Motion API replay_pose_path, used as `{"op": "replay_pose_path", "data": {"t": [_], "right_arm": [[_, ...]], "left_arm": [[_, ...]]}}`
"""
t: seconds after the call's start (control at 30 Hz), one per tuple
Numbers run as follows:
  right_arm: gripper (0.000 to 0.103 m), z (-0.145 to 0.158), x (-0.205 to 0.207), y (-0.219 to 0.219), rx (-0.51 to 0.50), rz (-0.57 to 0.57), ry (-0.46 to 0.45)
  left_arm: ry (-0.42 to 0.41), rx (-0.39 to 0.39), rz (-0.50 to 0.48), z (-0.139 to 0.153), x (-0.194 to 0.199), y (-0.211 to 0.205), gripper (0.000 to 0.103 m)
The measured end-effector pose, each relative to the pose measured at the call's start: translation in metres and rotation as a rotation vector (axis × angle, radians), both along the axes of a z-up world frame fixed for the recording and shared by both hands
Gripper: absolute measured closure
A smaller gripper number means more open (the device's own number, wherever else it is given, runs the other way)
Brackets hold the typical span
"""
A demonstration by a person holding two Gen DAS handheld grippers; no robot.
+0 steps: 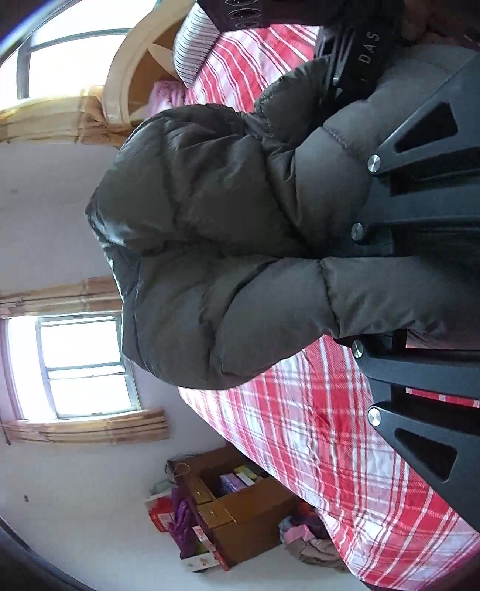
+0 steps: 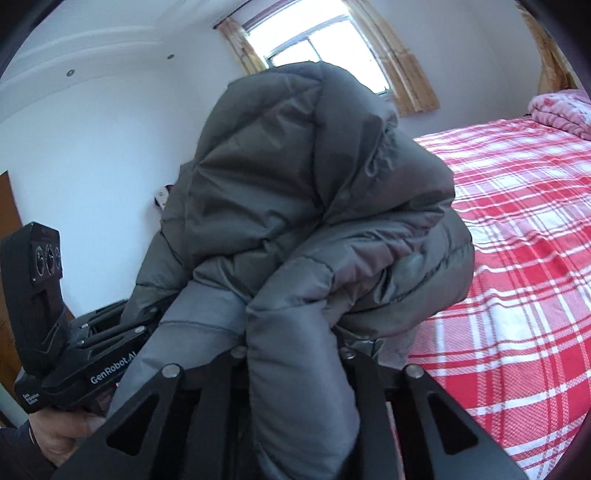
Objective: Fold large clothes
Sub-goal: 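Carry the folded jacket bundle with both grippers across the bed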
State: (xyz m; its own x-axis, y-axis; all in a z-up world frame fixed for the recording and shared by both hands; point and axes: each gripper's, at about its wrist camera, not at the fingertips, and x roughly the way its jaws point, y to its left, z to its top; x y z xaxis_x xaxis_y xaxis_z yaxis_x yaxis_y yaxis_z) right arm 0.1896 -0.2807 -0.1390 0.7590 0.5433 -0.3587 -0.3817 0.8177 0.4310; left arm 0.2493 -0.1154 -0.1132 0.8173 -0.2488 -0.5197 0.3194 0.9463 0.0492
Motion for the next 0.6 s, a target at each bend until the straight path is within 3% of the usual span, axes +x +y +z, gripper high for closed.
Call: {"op": "replay_pose_path", "data": {"t": [0.1,0.17,0.2,0.27,0.37,0.5,0.6], "right_arm": [[0.081,-0.022,0.014,0.004,-0.032,-0.028,0.100],[0.061,-0.045,0.027,0.012,-0.093,-0.043,0.226],[0.056,-0.056,0.030,0.012,-0.106,-0.043,0.267],[0.027,-0.068,0.028,0.007,-0.102,-0.069,0.258],[0.021,-0.078,0.032,-0.003,-0.070,-0.059,0.280],[0.020,-0.090,0.037,-0.022,0.016,0.045,0.295],[0.034,-0.098,0.045,-0.022,0.039,0.099,0.295]], "left_arm": [[0.078,0.024,0.029,-0.028,0.016,0.009,0.084],[0.105,0.043,0.046,-0.048,0.021,0.014,0.084],[0.099,0.053,0.049,-0.053,0.021,0.016,0.083],[0.089,0.064,0.051,-0.063,0.023,0.018,0.083],[0.076,0.083,0.042,-0.069,0.027,0.022,0.082],[0.069,0.095,0.048,-0.079,0.041,0.027,0.082],[0.073,0.091,0.079,-0.082,0.043,0.026,0.082]]}}
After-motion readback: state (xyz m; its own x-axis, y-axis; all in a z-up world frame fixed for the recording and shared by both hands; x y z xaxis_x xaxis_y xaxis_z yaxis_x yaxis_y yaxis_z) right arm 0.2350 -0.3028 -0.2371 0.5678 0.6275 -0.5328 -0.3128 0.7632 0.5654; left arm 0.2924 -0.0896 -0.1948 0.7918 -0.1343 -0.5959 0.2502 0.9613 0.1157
